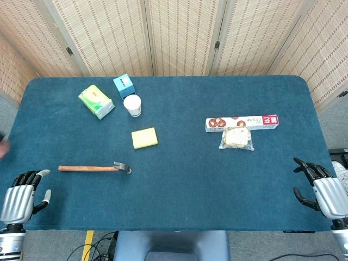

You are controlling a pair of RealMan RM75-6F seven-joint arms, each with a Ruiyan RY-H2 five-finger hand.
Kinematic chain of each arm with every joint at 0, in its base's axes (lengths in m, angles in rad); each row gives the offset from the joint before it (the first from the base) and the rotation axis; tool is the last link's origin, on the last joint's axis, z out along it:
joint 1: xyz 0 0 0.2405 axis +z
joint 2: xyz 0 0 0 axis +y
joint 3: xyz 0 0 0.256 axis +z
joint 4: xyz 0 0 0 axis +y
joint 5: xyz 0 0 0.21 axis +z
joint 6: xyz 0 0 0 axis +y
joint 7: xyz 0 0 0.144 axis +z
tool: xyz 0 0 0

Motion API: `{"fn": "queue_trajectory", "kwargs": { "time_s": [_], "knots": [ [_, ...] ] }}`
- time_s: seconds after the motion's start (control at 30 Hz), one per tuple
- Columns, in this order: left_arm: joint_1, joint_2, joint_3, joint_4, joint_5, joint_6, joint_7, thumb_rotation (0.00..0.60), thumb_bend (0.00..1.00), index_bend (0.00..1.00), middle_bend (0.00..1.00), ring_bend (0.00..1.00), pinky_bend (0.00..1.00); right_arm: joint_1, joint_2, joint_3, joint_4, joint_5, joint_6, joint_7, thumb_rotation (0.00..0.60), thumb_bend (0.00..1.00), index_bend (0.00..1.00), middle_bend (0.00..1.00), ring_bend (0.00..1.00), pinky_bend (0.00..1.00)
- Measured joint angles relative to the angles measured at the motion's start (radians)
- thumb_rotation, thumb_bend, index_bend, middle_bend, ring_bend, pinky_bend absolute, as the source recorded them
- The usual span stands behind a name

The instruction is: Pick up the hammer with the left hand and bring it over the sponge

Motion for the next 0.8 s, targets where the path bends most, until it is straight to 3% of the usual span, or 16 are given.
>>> {"fn": "queue_trajectory", "kwargs": {
  "time_s": [0.47, 0.8],
  "knots": [
    [-0.012, 0.004, -0.002, 0.006, 0.008, -0.016, -0.015, 0.6, 0.47, 0.27, 0.29, 0.21, 0.22, -0.013, 0.003, 0.004, -0.001, 0.002, 0.037, 0.009, 0.6, 0.3, 0.12, 0.35, 0.22, 0.24],
    [-0.112, 0.006, -0.028, -0.005, 0.012, -0.149, -0.016, 0.6, 0.46, 0.25, 0.27, 0.21, 0.22, -0.016, 0.007, 0.006, 0.003, 0.005, 0.045, 0.017, 0.6, 0.3, 0.12, 0.35, 0.22, 0.24]
  ]
}}
